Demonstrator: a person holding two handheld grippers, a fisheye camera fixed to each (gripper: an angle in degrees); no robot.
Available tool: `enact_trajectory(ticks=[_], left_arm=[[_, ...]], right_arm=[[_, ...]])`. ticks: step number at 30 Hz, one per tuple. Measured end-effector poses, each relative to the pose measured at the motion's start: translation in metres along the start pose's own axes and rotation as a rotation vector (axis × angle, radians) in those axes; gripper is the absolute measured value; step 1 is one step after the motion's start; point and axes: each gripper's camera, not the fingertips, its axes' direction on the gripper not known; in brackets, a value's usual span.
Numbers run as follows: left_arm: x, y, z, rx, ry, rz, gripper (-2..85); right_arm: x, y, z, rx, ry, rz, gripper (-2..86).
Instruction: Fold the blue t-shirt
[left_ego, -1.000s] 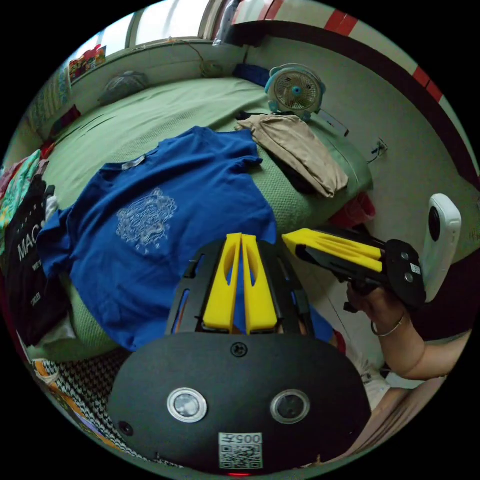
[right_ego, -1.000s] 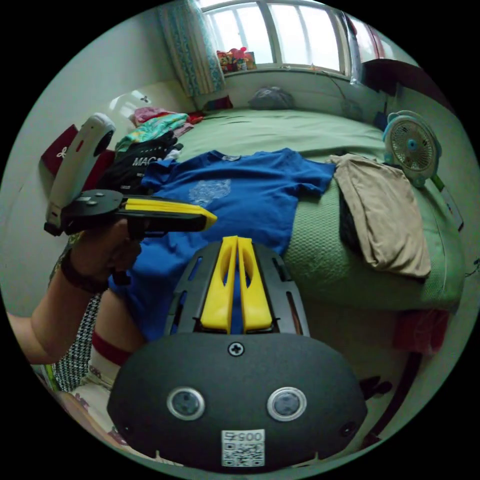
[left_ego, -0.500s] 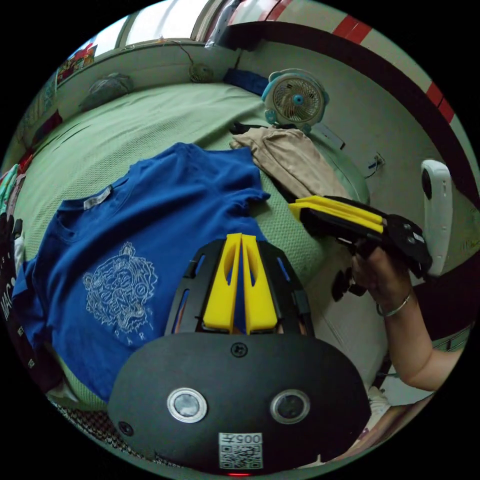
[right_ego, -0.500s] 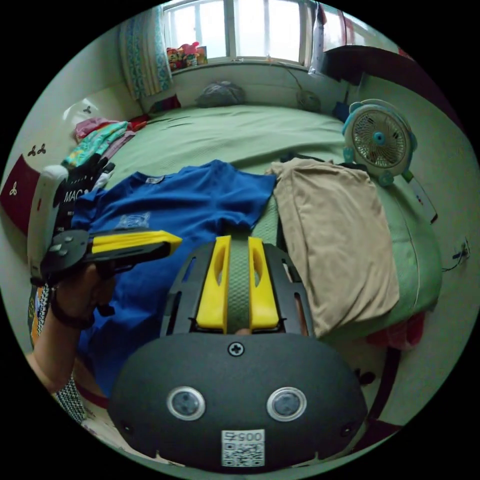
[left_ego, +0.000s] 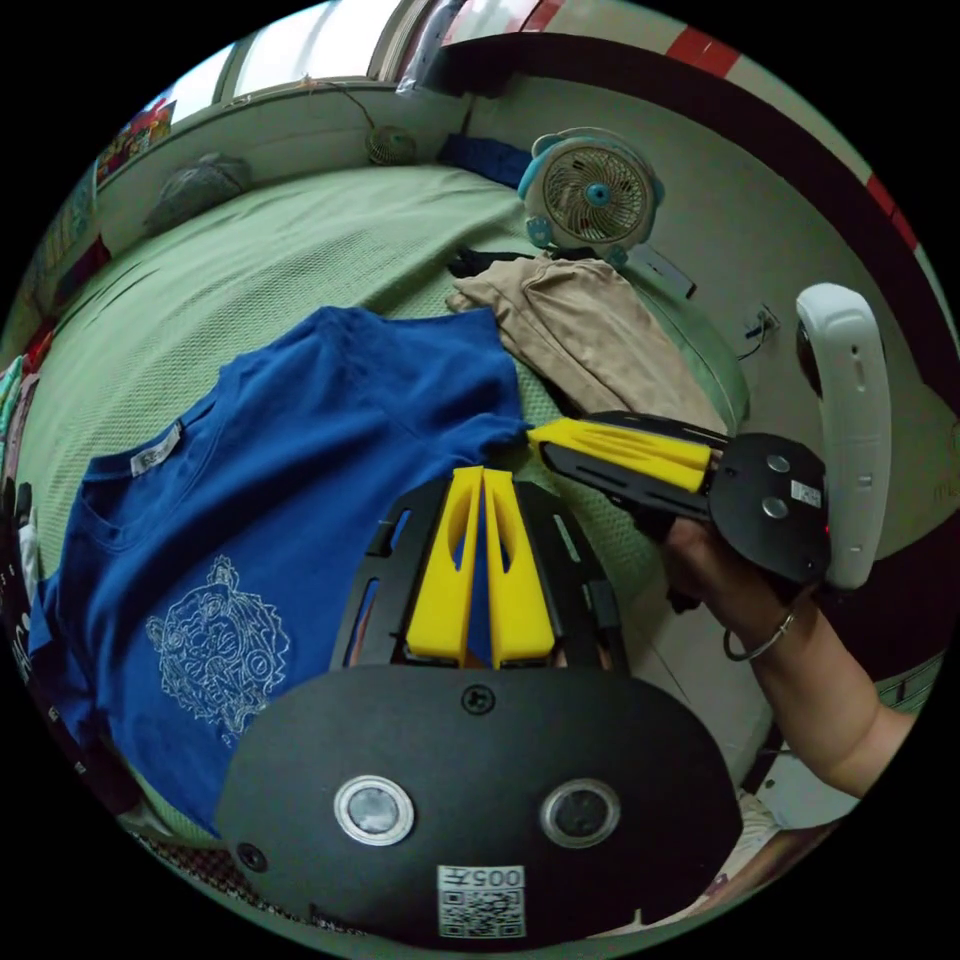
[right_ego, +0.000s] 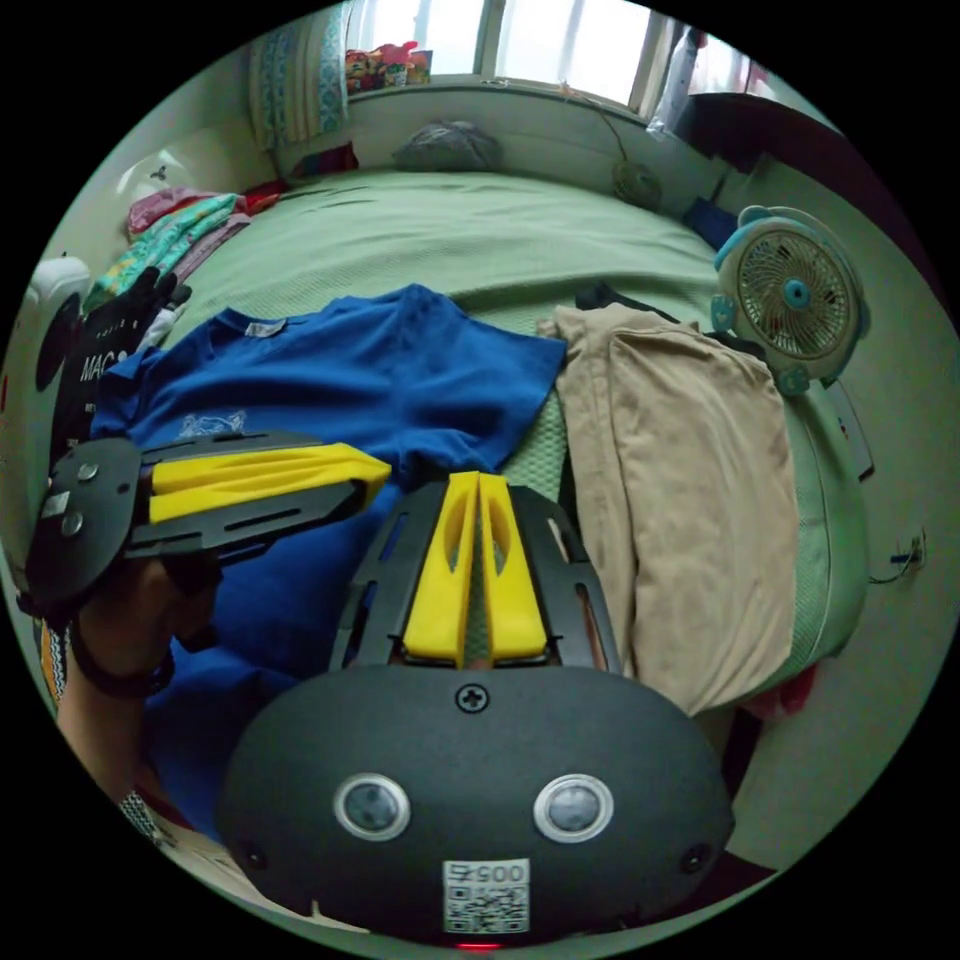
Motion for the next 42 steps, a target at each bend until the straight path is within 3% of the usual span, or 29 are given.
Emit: enact_trajectory(ticks=[6,12,19,23,28,35,42], left_arm=[[-0.004,-0.015,0.024,-0.132,-0.051,0.002,-0.3],[-0.011,-0.022,0.019,-0.066,-0.053,0.007,-0.2],[-0.030,-0.018,0.008,-0.011,-0.087,0.021,-0.2],[-0.049,-0.014,0.013,-0.048,-0.113,-0.006,-0.2],[-0.065,-0.012,0.013,-0.051,-0.094,-0.030,-0.2],[-0.088,-0.008,-0.006,-0.046,-0.115,-0.062,-0.2],[-0.122,0.009,-0.033,-0.061,-0.197,-0.124,-0.2]], right_arm=[[0.027,-0.008,0.010,-0.054,0.090,0.035,-0.8],[0.044,-0.034,-0.007,0.039,-0.021,0.046,3.6],[0.053,-0.094,0.020,0.019,-0.081,0.103,8.2],[0.060,-0.117,0.044,-0.040,-0.096,0.174,6.9],[0.055,-0.127,0.030,0.021,-0.066,0.162,0.2],[-0.005,-0.163,-0.025,0.127,-0.102,0.018,-0.7],[-0.078,-0.175,-0.025,0.055,-0.295,-0.129,3.4]])
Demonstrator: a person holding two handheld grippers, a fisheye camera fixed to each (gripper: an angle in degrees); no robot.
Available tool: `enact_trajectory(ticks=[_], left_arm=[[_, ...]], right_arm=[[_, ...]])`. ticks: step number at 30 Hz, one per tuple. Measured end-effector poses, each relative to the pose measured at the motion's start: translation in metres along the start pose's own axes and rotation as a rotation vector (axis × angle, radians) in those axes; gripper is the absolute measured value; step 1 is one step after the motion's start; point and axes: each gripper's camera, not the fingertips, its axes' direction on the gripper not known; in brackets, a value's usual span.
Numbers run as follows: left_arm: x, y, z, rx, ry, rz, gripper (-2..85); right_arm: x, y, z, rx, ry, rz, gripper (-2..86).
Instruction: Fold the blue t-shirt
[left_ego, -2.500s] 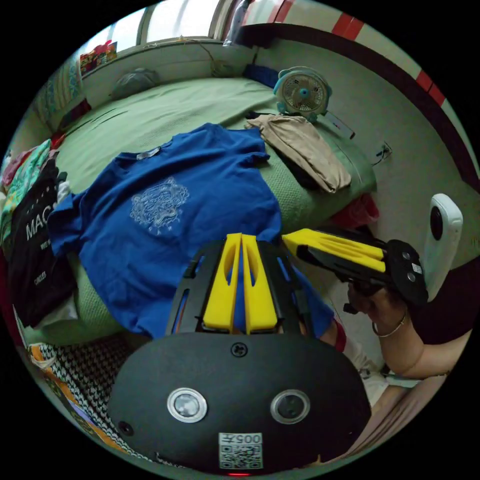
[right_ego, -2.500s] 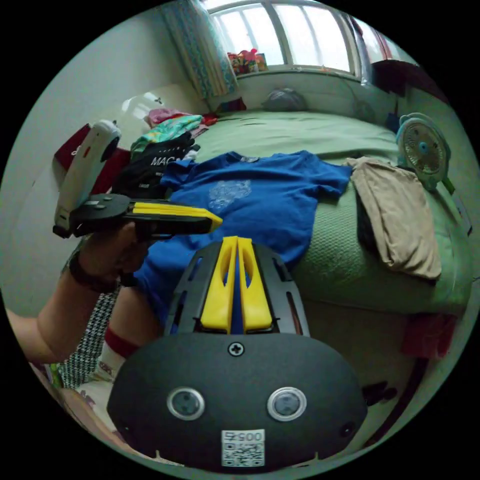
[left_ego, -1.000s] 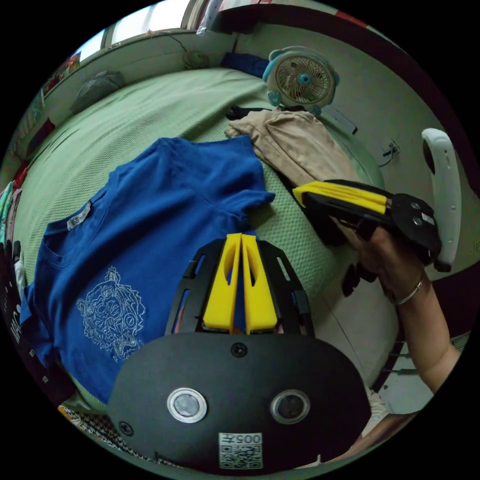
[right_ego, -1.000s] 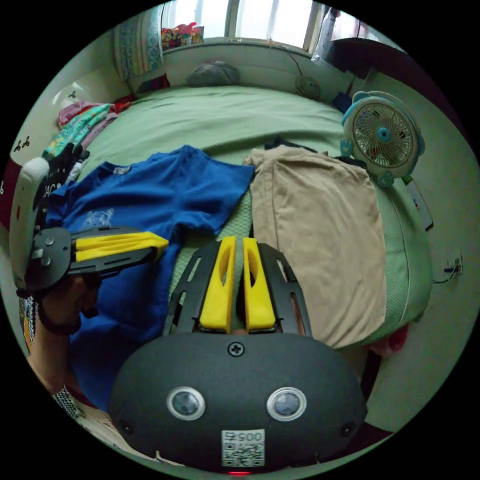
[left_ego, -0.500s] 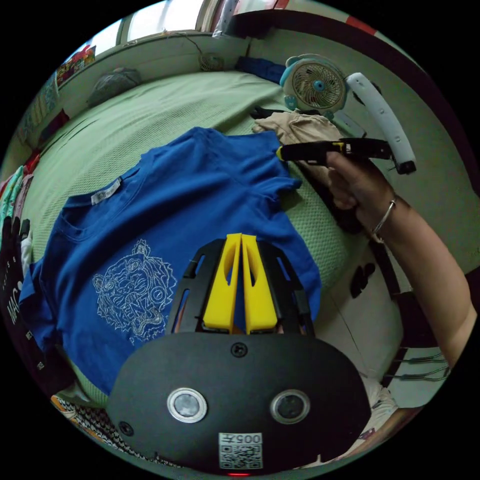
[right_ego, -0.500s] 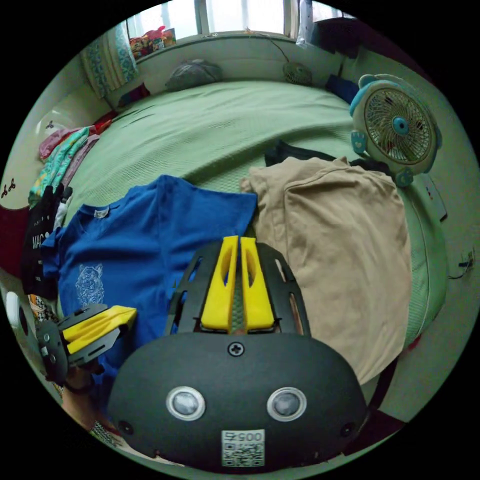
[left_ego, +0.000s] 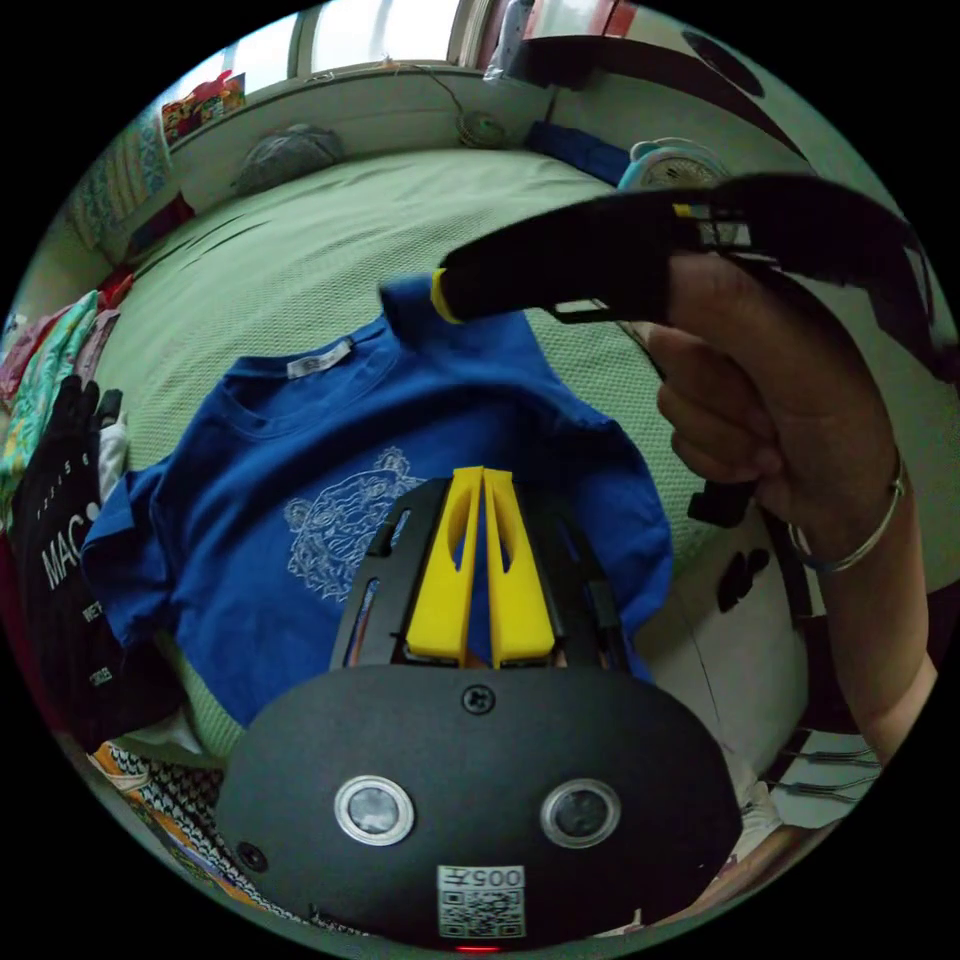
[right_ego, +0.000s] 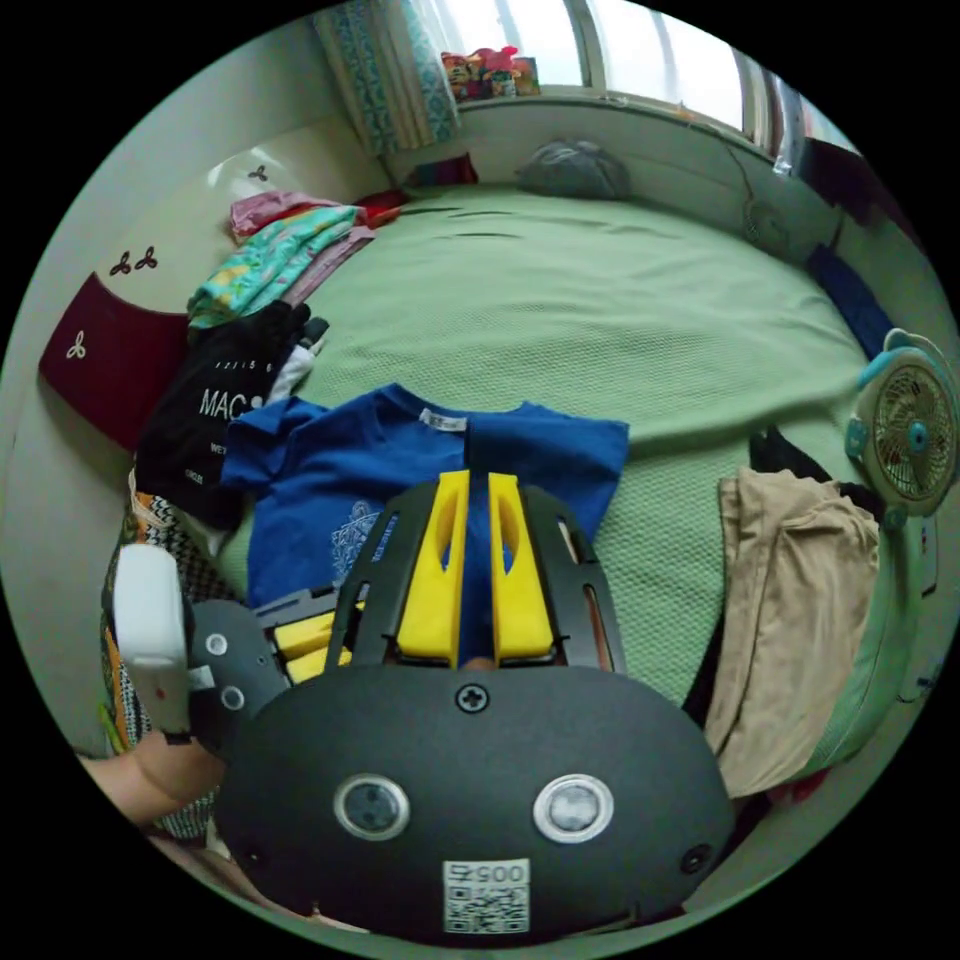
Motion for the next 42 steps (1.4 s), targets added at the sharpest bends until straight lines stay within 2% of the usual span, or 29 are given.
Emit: enact_trajectory(ticks=[7,11,15,17,21,24,29,33,38,42], left_arm=[[-0.039,0.006,-0.004,0.017,-0.039,-0.015,0.2],[-0.062,-0.007,-0.005,0.070,0.032,-0.046,2.3],[-0.076,-0.018,-0.003,0.080,0.015,-0.060,4.9],[-0.084,-0.021,0.002,0.071,-0.021,-0.051,5.2],[-0.097,-0.016,0.014,0.019,-0.009,-0.033,5.4],[-0.108,-0.004,0.014,0.021,-0.005,0.006,5.9],[-0.136,0.026,-0.016,0.048,0.059,0.014,6.3],[-0.163,0.060,-0.039,0.092,0.042,-0.016,6.4],[-0.221,0.123,-0.067,0.108,0.023,-0.171,6.3],[-0.261,0.169,-0.090,0.143,-0.029,-0.279,6.6]], right_arm=[[0.025,0.032,-0.001,0.009,0.021,0.058,6.5],[0.010,0.049,0.019,-0.025,0.028,0.036,7.7],[-0.003,0.052,0.042,-0.040,0.225,0.107,8.1],[-0.002,0.053,0.043,-0.008,0.243,0.147,7.7],[0.002,0.047,0.064,-0.090,0.144,0.151,2.5],[0.003,0.044,0.064,-0.068,0.125,0.144,-0.8],[0.016,0.040,0.059,-0.051,0.151,0.187,-1.2],[0.022,0.040,0.057,-0.053,0.162,0.233,-1.4],[0.014,0.039,0.062,-0.069,0.106,0.258,1.7],[-0.014,0.037,0.048,-0.008,0.147,0.252,6.1]])
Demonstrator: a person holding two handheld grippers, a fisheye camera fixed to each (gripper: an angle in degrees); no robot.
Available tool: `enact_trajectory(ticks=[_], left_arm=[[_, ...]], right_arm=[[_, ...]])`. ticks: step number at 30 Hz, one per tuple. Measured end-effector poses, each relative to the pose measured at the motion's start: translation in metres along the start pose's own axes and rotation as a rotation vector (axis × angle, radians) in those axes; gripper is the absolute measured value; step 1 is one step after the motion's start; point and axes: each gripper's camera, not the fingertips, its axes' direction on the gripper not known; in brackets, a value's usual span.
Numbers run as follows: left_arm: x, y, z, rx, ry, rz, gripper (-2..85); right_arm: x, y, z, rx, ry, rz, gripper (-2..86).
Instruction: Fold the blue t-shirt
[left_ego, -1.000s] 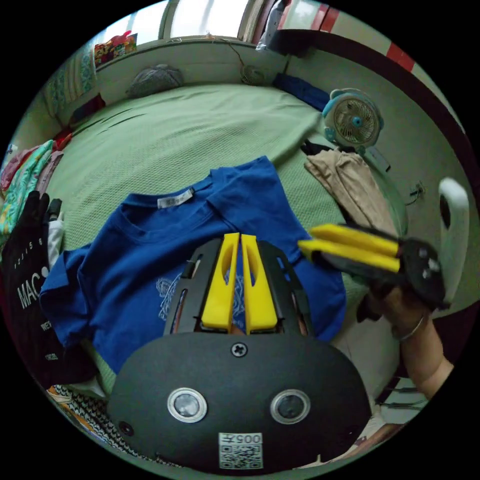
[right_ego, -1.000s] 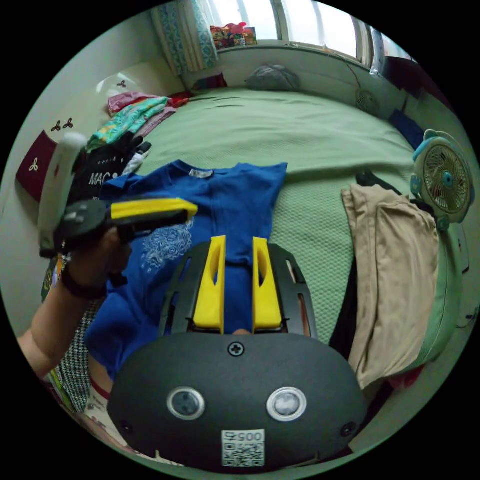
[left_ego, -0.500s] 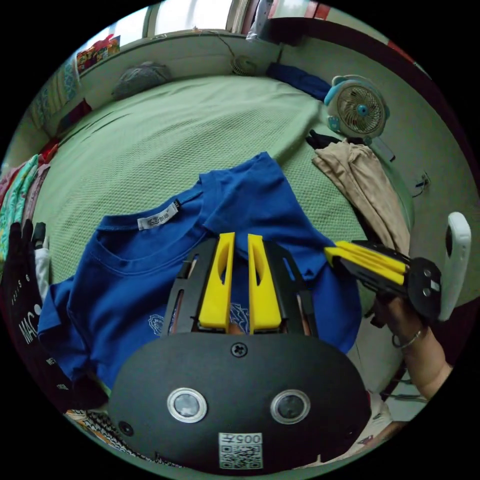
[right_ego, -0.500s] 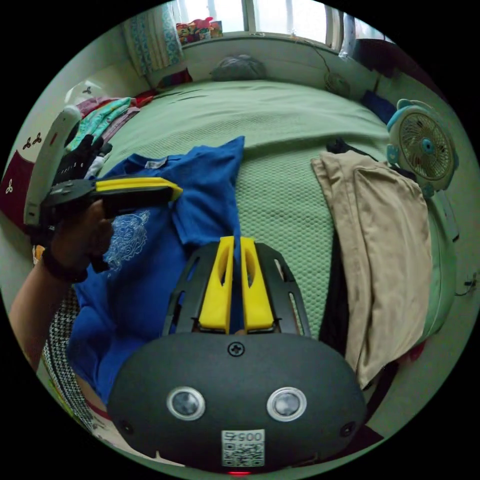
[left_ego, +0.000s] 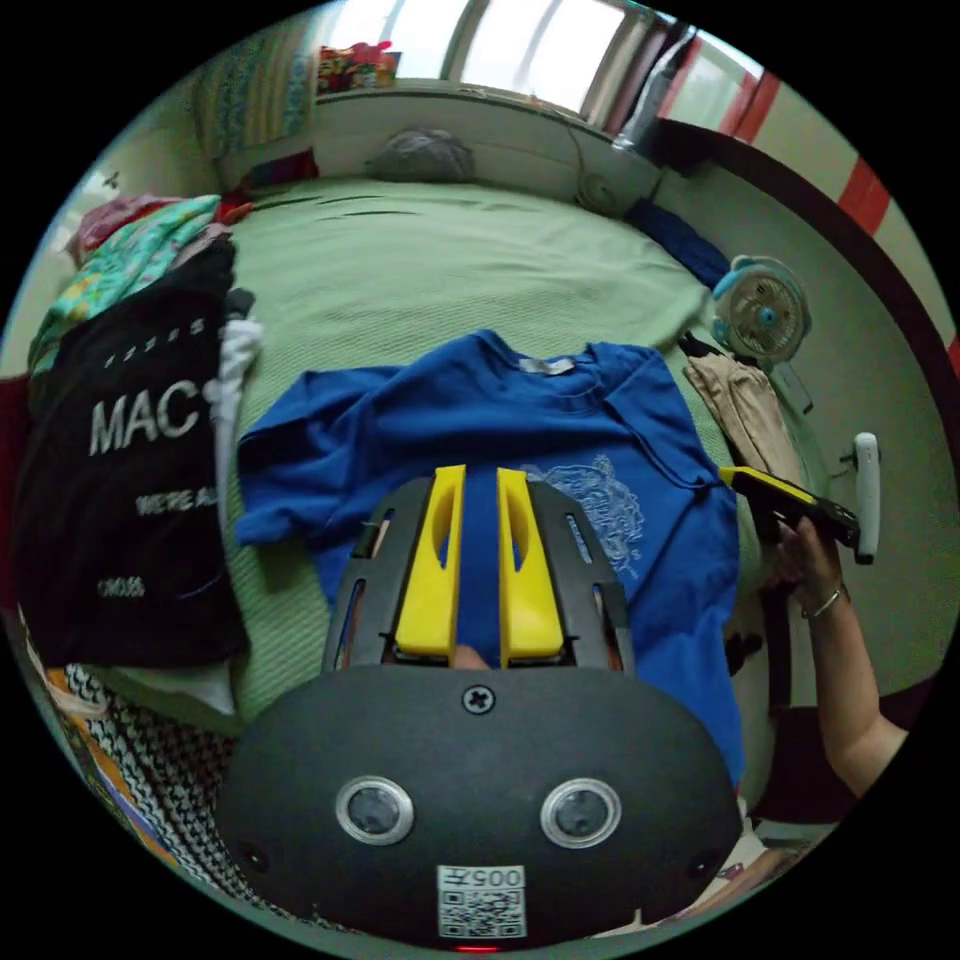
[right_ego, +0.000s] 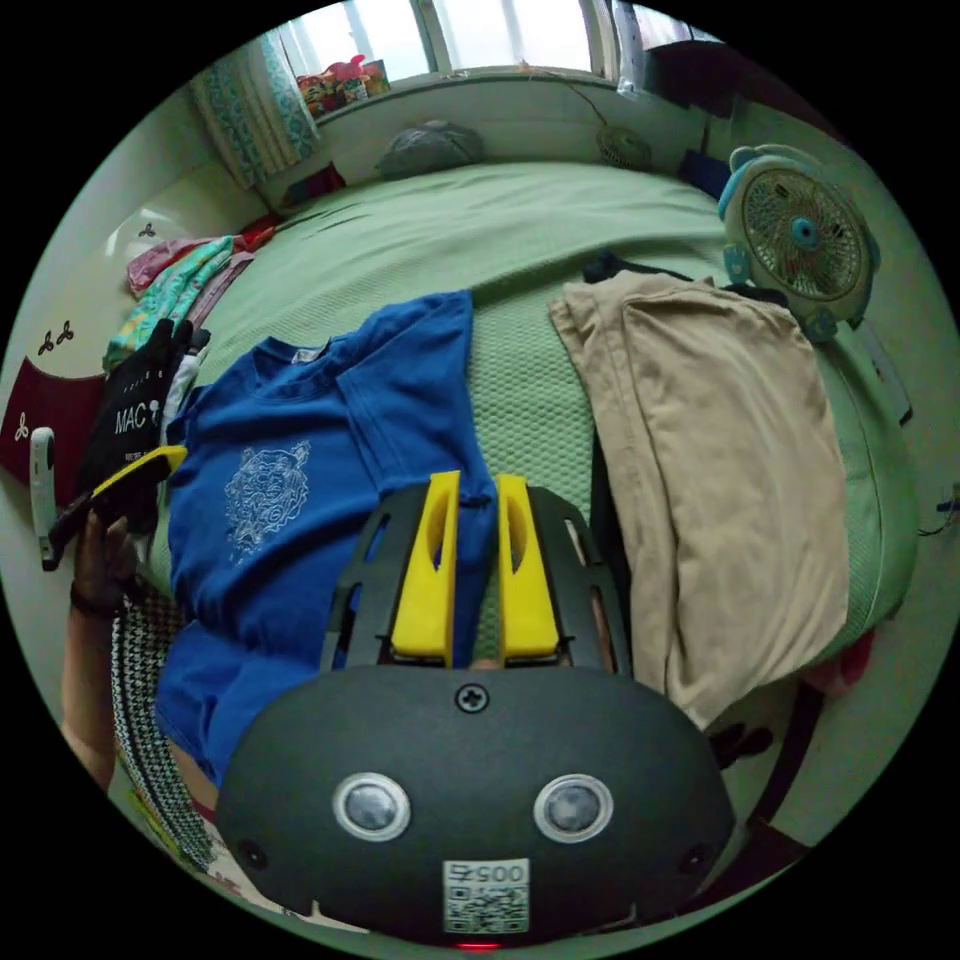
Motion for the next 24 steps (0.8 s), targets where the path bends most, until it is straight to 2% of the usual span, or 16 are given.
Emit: enact_trajectory(ticks=[4,14,19,24], left_arm=[[-0.059,0.031,-0.026,0.043,-0.044,-0.140,6.7],[-0.144,0.070,-0.051,0.072,-0.055,-0.286,10.1],[-0.167,0.081,-0.053,0.074,-0.083,-0.289,11.2],[-0.193,0.090,-0.044,0.027,-0.033,-0.328,10.5]], right_arm=[[-0.051,-0.001,-0.008,0.032,0.119,-0.104,7.1],[-0.243,-0.053,-0.001,0.031,-0.217,-0.405,9.6],[-0.326,-0.086,0.020,0.023,-0.176,-0.521,10.4],[-0.380,-0.117,0.067,-0.110,-0.207,-0.540,10.7]])
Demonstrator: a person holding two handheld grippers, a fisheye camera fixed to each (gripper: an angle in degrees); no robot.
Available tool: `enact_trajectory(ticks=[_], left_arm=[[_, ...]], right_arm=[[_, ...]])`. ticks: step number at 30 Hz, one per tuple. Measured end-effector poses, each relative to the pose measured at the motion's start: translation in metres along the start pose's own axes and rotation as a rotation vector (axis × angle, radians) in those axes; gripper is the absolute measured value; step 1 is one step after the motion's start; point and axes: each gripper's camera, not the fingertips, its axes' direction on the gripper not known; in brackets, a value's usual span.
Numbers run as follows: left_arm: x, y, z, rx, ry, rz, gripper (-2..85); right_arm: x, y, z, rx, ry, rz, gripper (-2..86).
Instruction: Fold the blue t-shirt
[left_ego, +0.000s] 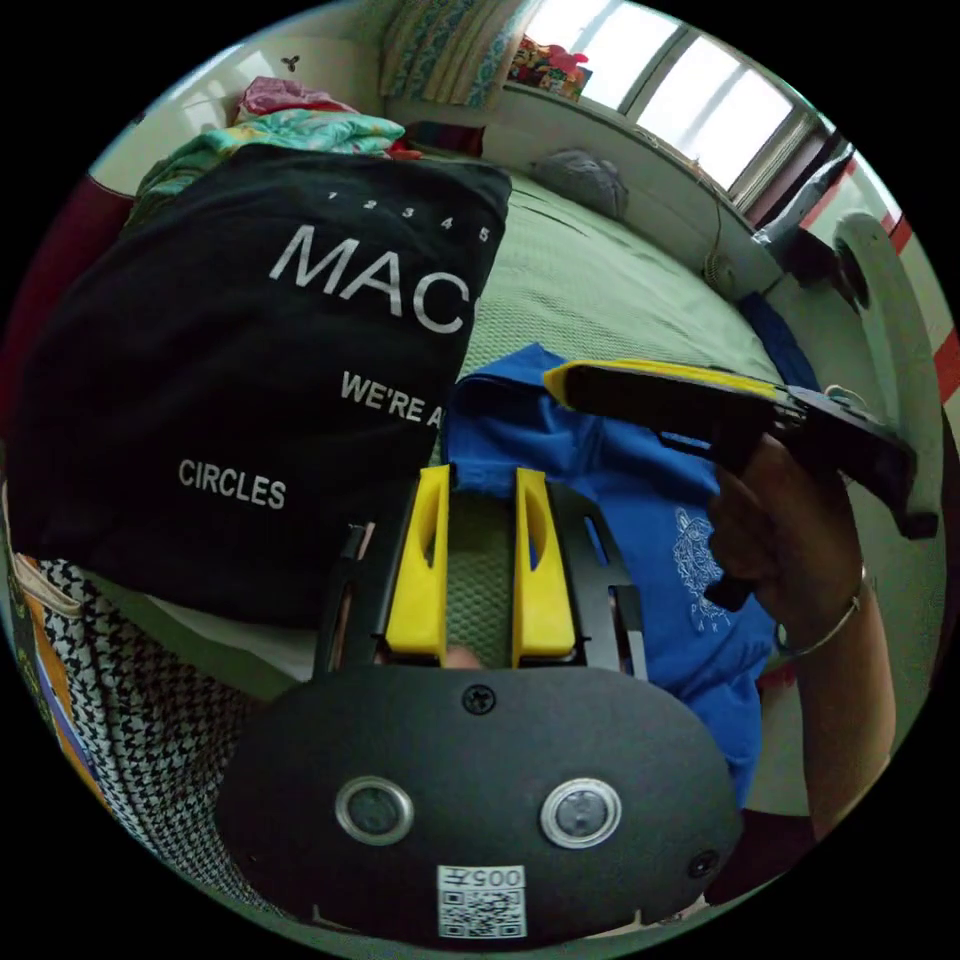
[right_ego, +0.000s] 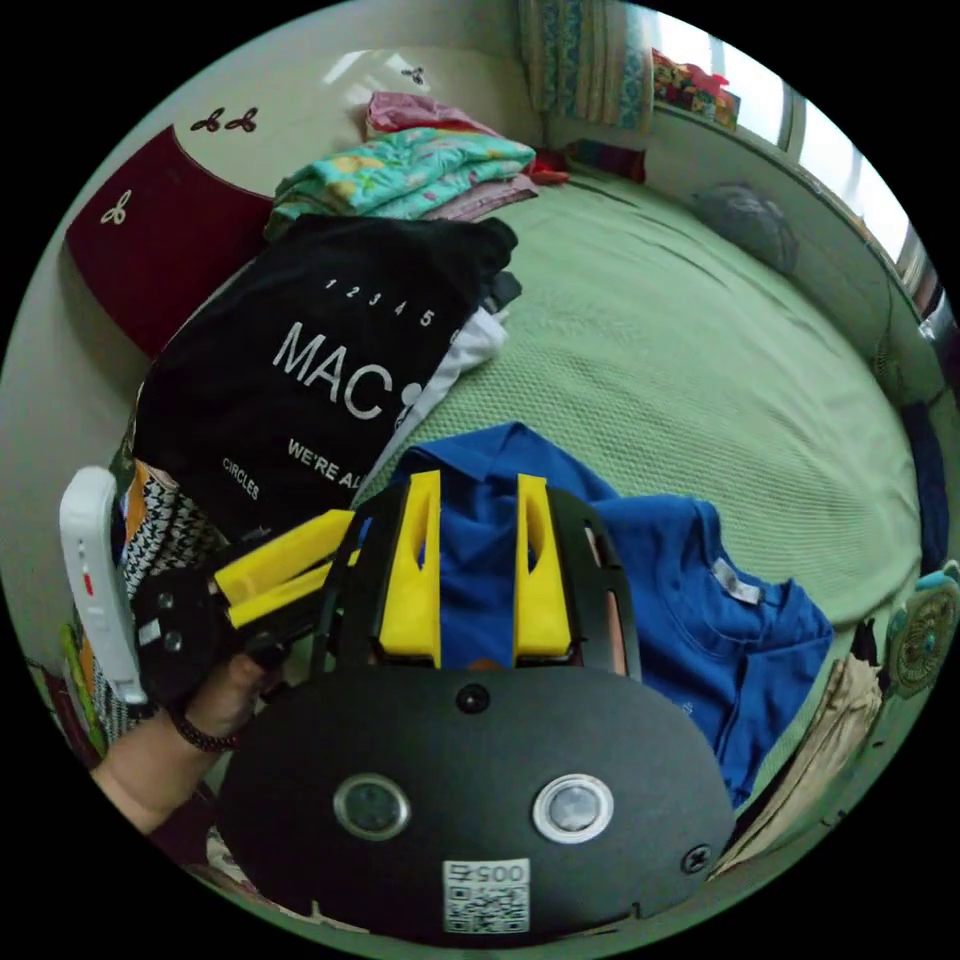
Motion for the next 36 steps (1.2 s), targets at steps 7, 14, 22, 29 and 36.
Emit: enact_trajectory(ticks=[7,14,22,29,36], left_arm=[[-0.029,0.012,-0.006,0.035,0.050,-0.060,6.0],[-0.026,0.030,-0.037,0.130,0.044,0.017,4.7],[0.015,0.068,-0.074,0.213,-0.001,0.220,5.2],[0.030,0.107,-0.059,0.089,-0.042,0.236,6.2],[0.027,0.113,-0.049,0.028,-0.041,0.203,6.6]], right_arm=[[0.002,-0.037,0.024,-0.067,-0.034,0.075,1.4],[0.017,-0.041,-0.029,0.082,-0.057,0.053,-0.8],[0.044,-0.007,-0.075,0.142,-0.036,0.067,-0.9],[0.083,0.059,-0.083,0.130,-0.010,0.161,-0.7],[0.107,0.089,-0.052,-0.048,0.070,0.202,4.1]])
